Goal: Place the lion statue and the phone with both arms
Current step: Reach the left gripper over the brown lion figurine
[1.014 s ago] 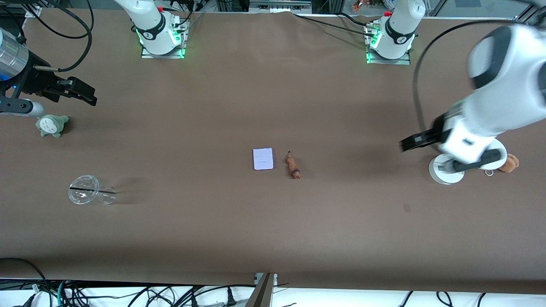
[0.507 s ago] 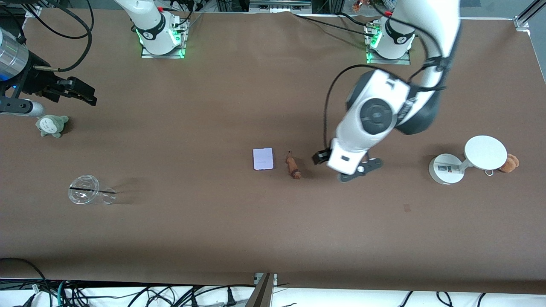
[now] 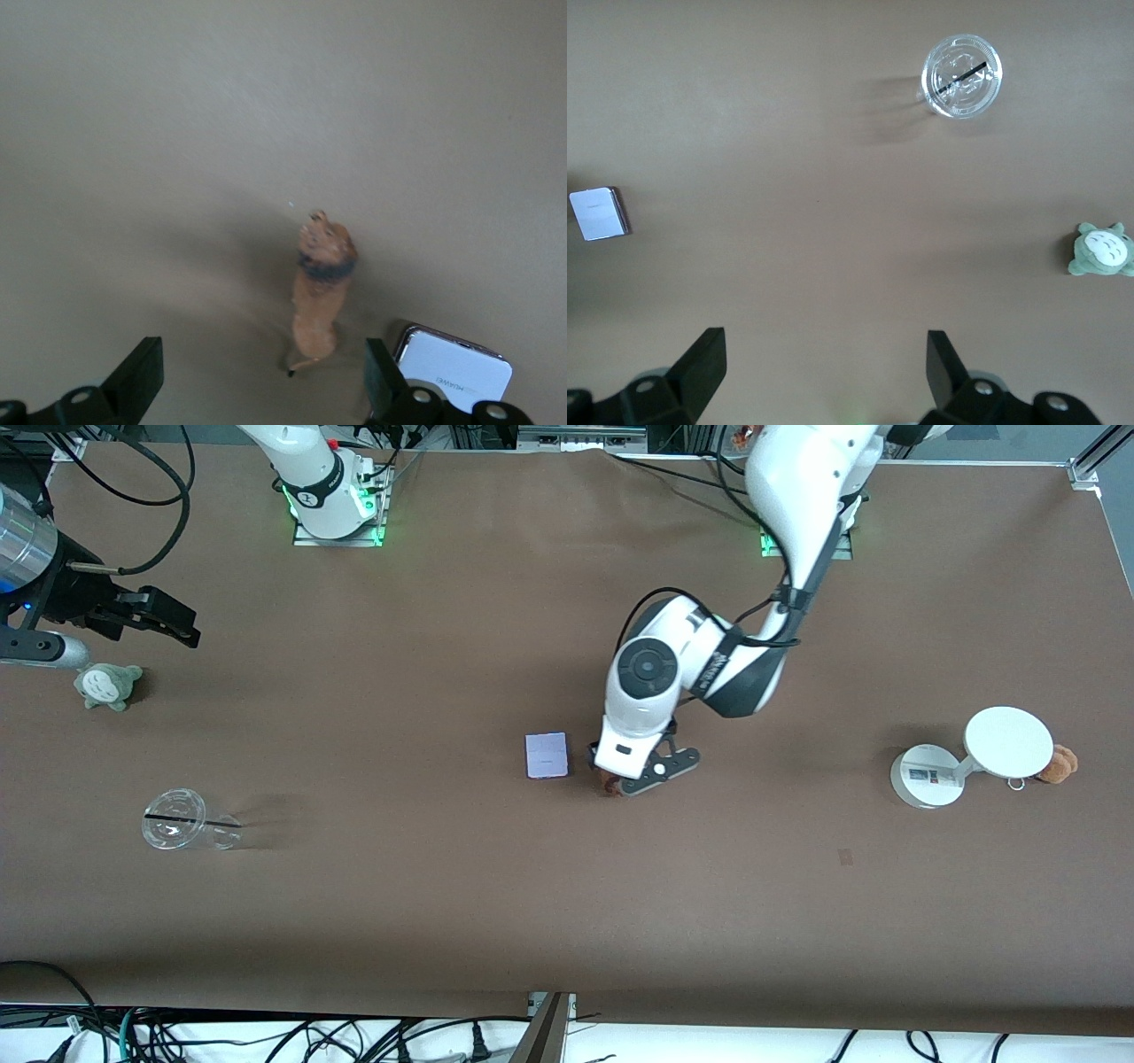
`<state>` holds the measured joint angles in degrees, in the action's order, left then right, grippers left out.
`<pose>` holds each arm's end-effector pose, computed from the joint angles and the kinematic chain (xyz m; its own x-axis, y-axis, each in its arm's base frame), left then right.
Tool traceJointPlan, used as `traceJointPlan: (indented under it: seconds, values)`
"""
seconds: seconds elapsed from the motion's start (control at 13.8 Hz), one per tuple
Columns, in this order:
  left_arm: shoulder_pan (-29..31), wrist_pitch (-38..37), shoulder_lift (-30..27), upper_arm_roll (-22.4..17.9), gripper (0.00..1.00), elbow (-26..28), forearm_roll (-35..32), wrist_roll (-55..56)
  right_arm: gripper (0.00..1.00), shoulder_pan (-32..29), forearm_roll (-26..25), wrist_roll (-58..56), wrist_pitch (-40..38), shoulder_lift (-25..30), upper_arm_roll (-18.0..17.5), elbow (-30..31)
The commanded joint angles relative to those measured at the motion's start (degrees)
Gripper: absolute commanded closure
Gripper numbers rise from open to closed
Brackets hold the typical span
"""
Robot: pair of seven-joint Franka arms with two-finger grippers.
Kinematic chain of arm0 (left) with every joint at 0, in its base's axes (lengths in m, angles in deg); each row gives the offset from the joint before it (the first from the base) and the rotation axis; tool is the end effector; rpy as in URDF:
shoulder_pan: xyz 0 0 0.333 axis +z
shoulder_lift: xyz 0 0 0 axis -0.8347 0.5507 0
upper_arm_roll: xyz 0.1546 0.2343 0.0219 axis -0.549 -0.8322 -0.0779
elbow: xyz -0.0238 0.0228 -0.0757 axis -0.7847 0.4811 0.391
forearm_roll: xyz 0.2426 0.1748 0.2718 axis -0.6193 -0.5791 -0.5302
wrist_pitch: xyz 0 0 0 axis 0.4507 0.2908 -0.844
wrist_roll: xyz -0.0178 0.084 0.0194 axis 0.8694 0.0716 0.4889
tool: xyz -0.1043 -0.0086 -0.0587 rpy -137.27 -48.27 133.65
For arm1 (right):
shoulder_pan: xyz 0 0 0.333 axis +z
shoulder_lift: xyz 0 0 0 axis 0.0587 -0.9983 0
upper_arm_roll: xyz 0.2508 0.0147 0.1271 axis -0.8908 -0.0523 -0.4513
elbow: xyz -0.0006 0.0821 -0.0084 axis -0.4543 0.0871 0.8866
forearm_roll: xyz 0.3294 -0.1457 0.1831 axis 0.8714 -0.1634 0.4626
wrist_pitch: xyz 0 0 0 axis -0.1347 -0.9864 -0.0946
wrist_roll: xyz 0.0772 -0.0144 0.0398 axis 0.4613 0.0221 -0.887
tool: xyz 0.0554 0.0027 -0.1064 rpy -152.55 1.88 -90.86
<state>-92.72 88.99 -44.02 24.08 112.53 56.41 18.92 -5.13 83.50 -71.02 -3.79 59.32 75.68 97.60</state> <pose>0.5655 -0.4252 0.2155 0.8997 0.4362 -0.0158 0.4358 -0.8997 -0.0267 0.5728 0.0575 0.5730 0.9941 -0.0907 -0.0599 -0.0904 -0.9959 0.0071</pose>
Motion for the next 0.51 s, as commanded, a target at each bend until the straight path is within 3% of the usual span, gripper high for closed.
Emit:
traceJointPlan:
  seconds: [0.0,0.43]
  values:
    - [-2.6,0.4,2.0,-2.6,0.00,-2.0,-1.3,2.1,0.00,-0.6,-0.3,-0.5,-0.2,-0.5,-0.7,-1.3]
    - [-4.2,5.8,7.1,-2.8,0.00,-4.7,-1.7,2.0,0.00,-0.6,0.0,-0.4,-0.1,-0.5,-0.7,-0.9]
